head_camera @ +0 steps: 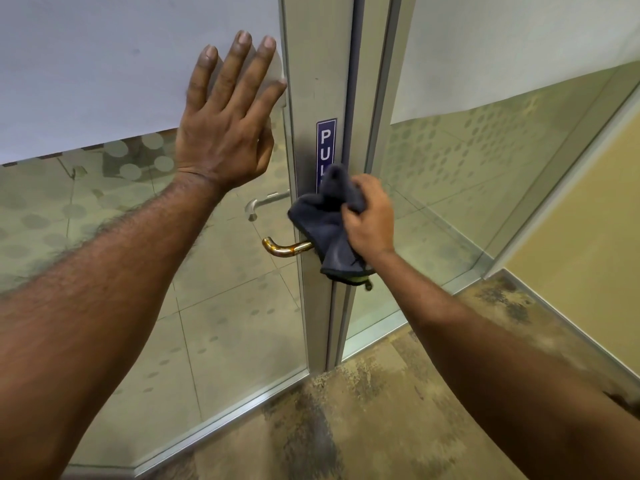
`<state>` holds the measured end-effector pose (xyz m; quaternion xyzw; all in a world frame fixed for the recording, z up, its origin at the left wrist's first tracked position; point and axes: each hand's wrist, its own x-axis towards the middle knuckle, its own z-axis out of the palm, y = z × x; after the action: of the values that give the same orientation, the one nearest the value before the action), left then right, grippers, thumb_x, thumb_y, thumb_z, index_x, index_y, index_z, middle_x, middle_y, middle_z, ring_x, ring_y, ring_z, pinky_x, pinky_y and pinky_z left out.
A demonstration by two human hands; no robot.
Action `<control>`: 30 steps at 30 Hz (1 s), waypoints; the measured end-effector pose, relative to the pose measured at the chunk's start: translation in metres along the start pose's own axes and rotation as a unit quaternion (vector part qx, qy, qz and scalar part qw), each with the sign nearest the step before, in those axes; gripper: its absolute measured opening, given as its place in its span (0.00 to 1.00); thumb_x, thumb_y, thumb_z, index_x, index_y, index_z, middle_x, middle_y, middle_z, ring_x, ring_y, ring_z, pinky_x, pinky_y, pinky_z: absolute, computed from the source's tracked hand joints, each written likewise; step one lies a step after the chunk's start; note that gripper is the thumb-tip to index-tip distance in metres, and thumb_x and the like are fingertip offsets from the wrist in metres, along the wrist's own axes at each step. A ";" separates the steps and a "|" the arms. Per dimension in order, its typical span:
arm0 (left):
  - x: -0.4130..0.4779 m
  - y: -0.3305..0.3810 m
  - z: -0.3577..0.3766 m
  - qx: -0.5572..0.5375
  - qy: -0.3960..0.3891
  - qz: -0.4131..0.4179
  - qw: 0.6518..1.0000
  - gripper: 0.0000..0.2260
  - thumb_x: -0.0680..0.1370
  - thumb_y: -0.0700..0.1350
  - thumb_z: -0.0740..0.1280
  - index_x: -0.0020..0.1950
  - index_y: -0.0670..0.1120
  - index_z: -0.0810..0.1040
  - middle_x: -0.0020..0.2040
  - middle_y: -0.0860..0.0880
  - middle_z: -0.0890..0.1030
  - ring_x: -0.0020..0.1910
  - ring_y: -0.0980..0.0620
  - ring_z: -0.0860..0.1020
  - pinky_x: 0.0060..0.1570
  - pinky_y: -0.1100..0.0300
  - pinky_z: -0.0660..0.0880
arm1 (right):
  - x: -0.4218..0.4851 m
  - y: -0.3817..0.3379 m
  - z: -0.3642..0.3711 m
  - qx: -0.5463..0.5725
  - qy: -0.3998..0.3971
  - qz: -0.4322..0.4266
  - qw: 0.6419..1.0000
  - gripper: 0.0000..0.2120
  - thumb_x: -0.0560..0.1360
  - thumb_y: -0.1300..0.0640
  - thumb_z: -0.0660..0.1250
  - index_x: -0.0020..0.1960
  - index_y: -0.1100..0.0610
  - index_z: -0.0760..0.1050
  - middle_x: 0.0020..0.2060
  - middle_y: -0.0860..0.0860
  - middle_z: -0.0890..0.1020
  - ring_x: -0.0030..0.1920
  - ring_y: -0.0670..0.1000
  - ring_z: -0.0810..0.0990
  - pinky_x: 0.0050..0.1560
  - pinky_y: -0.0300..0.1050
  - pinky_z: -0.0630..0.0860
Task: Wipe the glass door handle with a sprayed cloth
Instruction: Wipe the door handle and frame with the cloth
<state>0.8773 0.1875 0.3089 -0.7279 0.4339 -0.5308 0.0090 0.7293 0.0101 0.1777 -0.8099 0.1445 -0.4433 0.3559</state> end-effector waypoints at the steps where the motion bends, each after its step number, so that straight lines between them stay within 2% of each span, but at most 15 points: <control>1: 0.000 0.000 0.000 -0.001 -0.001 0.000 1.000 0.21 0.84 0.49 0.52 0.76 0.46 0.66 0.82 0.42 0.57 0.80 0.39 0.55 0.76 0.42 0.48 | 0.001 0.001 -0.004 0.089 0.049 0.081 0.992 0.15 0.72 0.66 0.69 0.58 0.56 0.76 0.53 0.52 0.80 0.53 0.47 0.79 0.51 0.39 0.77; 3: 0.000 0.000 0.000 -0.002 -0.005 0.000 1.000 0.21 0.84 0.49 0.51 0.76 0.46 0.66 0.82 0.42 0.57 0.80 0.39 0.55 0.76 0.42 0.48 | 0.001 0.004 -0.016 0.267 0.134 0.222 0.928 0.15 0.74 0.67 0.69 0.61 0.58 0.76 0.52 0.53 0.83 0.51 0.50 0.83 0.48 0.39 0.80; 5: 0.000 0.001 0.000 -0.002 -0.004 -0.002 1.000 0.21 0.84 0.49 0.51 0.76 0.46 0.65 0.82 0.42 0.57 0.80 0.39 0.55 0.76 0.41 0.49 | -0.003 0.014 -0.031 0.391 0.184 0.294 0.853 0.14 0.75 0.68 0.67 0.60 0.61 0.76 0.50 0.55 0.84 0.49 0.53 0.85 0.48 0.44 0.81; 7: 0.000 0.001 0.000 -0.004 0.000 -0.003 1.000 0.21 0.84 0.49 0.51 0.76 0.46 0.66 0.82 0.42 0.57 0.80 0.38 0.56 0.76 0.41 0.49 | -0.009 0.025 -0.048 0.487 0.168 0.349 0.783 0.15 0.76 0.66 0.66 0.62 0.67 0.75 0.52 0.60 0.83 0.52 0.59 0.84 0.53 0.52 0.81; 9: 0.000 0.001 0.000 -0.002 0.001 -0.003 1.000 0.21 0.84 0.49 0.52 0.76 0.46 0.66 0.81 0.42 0.58 0.80 0.38 0.56 0.76 0.41 0.49 | -0.021 0.030 -0.058 0.567 0.112 0.387 0.719 0.13 0.77 0.62 0.64 0.59 0.67 0.76 0.52 0.61 0.82 0.58 0.62 0.80 0.61 0.55 0.77; 11: 0.000 0.001 0.000 0.000 0.004 -0.004 1.000 0.21 0.84 0.49 0.52 0.76 0.46 0.65 0.81 0.42 0.58 0.80 0.38 0.56 0.76 0.41 0.49 | -0.035 0.036 -0.061 0.592 0.083 0.403 0.693 0.12 0.78 0.59 0.61 0.57 0.64 0.75 0.54 0.63 0.80 0.64 0.66 0.76 0.69 0.58 0.71; 12: -0.001 0.001 0.000 -0.001 0.005 -0.004 1.000 0.21 0.84 0.49 0.53 0.76 0.46 0.65 0.81 0.42 0.58 0.80 0.38 0.56 0.76 0.41 0.50 | -0.042 0.039 -0.063 0.597 0.059 0.404 0.691 0.15 0.79 0.57 0.58 0.60 0.65 0.74 0.57 0.65 0.78 0.67 0.67 0.74 0.72 0.60 0.69; 14: -0.001 0.001 0.000 0.001 0.007 -0.003 1.000 0.21 0.84 0.49 0.53 0.76 0.46 0.66 0.81 0.42 0.58 0.80 0.39 0.56 0.76 0.41 0.50 | -0.053 0.041 -0.062 0.622 -0.018 0.387 0.680 0.23 0.81 0.51 0.52 0.63 0.66 0.74 0.58 0.65 0.79 0.64 0.65 0.77 0.66 0.58 0.75; 16: 0.000 0.001 0.000 0.004 0.005 -0.003 1.000 0.21 0.83 0.49 0.53 0.76 0.46 0.66 0.81 0.42 0.58 0.80 0.39 0.56 0.76 0.41 0.49 | -0.058 0.042 -0.054 0.628 -0.044 0.388 0.673 0.25 0.80 0.49 0.54 0.66 0.67 0.72 0.54 0.65 0.83 0.58 0.63 0.82 0.56 0.55 0.80; 18: 0.000 0.001 0.001 0.005 0.005 -0.001 1.000 0.21 0.83 0.49 0.54 0.76 0.46 0.67 0.81 0.42 0.58 0.80 0.39 0.56 0.76 0.41 0.49 | -0.059 0.043 -0.040 0.609 -0.034 0.412 0.677 0.27 0.79 0.47 0.58 0.69 0.65 0.69 0.57 0.66 0.81 0.60 0.63 0.81 0.55 0.54 0.80; 20: 0.000 0.001 0.001 0.007 0.006 -0.002 1.000 0.21 0.83 0.49 0.54 0.76 0.46 0.67 0.81 0.42 0.58 0.80 0.39 0.56 0.76 0.42 0.49 | -0.057 0.046 -0.028 0.563 -0.012 0.433 0.704 0.26 0.81 0.46 0.57 0.73 0.62 0.66 0.62 0.66 0.78 0.63 0.61 0.80 0.49 0.49 0.82; 22: 0.000 0.001 0.001 0.011 0.010 -0.003 1.000 0.21 0.83 0.49 0.54 0.76 0.47 0.67 0.81 0.43 0.58 0.80 0.39 0.56 0.76 0.43 0.48 | -0.052 0.051 -0.022 0.511 -0.013 0.450 0.733 0.22 0.81 0.47 0.59 0.66 0.62 0.73 0.56 0.64 0.82 0.60 0.62 0.81 0.45 0.48 0.84; 25: 0.001 0.001 0.002 0.018 0.017 -0.001 1.000 0.21 0.83 0.49 0.54 0.76 0.47 0.67 0.81 0.42 0.59 0.80 0.39 0.57 0.76 0.44 0.47 | -0.040 0.051 -0.017 0.452 0.035 0.456 0.766 0.10 0.78 0.54 0.66 0.55 0.58 0.78 0.49 0.59 0.82 0.59 0.61 0.80 0.61 0.55 0.78; 27: 0.000 0.001 0.003 0.019 0.018 -0.001 1.000 0.21 0.84 0.49 0.53 0.76 0.47 0.67 0.81 0.42 0.59 0.79 0.39 0.57 0.76 0.44 0.46 | -0.032 0.041 -0.008 0.427 0.062 0.422 0.797 0.08 0.78 0.60 0.67 0.56 0.58 0.78 0.47 0.57 0.83 0.54 0.58 0.81 0.54 0.47 0.80; 30: -0.001 0.001 0.003 0.017 0.016 0.000 1.000 0.21 0.84 0.49 0.53 0.77 0.47 0.66 0.81 0.42 0.58 0.80 0.39 0.57 0.76 0.44 0.46 | -0.027 0.016 0.013 0.369 0.037 0.366 0.854 0.16 0.80 0.59 0.66 0.66 0.60 0.74 0.52 0.54 0.83 0.51 0.51 0.84 0.42 0.36 0.80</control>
<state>0.8795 0.1859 0.3065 -0.7191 0.4248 -0.5499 0.0137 0.7258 0.0197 0.1453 -0.4908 0.2690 -0.3314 0.7595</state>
